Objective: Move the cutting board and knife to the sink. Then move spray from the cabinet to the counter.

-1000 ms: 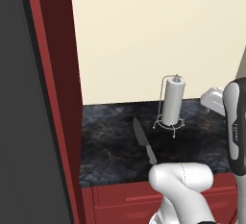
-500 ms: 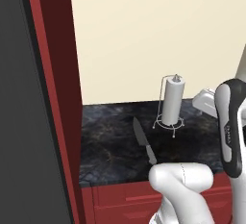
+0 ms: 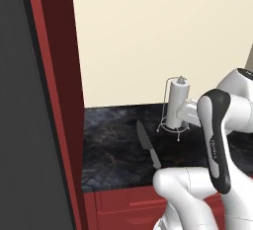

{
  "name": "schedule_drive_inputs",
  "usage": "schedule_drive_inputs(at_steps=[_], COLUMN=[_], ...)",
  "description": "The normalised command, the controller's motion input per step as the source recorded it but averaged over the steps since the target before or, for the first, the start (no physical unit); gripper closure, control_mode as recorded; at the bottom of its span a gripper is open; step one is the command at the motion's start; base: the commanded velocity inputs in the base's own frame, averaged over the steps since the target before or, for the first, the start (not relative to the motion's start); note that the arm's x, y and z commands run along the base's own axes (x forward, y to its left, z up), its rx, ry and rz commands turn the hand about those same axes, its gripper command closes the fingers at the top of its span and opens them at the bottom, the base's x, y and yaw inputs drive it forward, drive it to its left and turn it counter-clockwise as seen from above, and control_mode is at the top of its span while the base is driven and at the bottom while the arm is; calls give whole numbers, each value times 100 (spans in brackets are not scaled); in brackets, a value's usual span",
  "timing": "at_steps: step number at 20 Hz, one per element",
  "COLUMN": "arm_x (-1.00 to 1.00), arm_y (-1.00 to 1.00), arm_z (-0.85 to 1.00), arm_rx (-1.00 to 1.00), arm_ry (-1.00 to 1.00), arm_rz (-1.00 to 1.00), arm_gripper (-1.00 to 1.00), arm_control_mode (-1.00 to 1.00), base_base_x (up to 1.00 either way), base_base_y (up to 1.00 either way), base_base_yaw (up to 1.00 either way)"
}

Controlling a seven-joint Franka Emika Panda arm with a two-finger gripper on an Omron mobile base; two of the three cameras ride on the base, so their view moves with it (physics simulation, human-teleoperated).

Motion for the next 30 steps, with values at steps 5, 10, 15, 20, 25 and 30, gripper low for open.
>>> schedule_drive_inputs(at_steps=[5, 10, 15, 20, 25, 30], arm_x=[0, 6, 17, 28, 24, 19], arm_y=[51, 43, 20, 1, 0, 0], arm_z=[-30, -32, -25, -18, -30, -28], arm_rx=[-8, -14, -17, -6, 0, 0], arm_ry=[8, 7, 2, 0, 0, 0], arm_rz=[15, 17, 13, 7, 0, 0], arm_gripper=[-100, -100, -100, -100, -100, -100], arm_control_mode=[-100, -100, -100, -100, -100, -100], base_base_x=[0, 0, 0, 0, 0, 0], base_base_y=[0, 0, 0, 0, 0, 0], base_base_yaw=[0, 0, 0, 0, 0, 0])
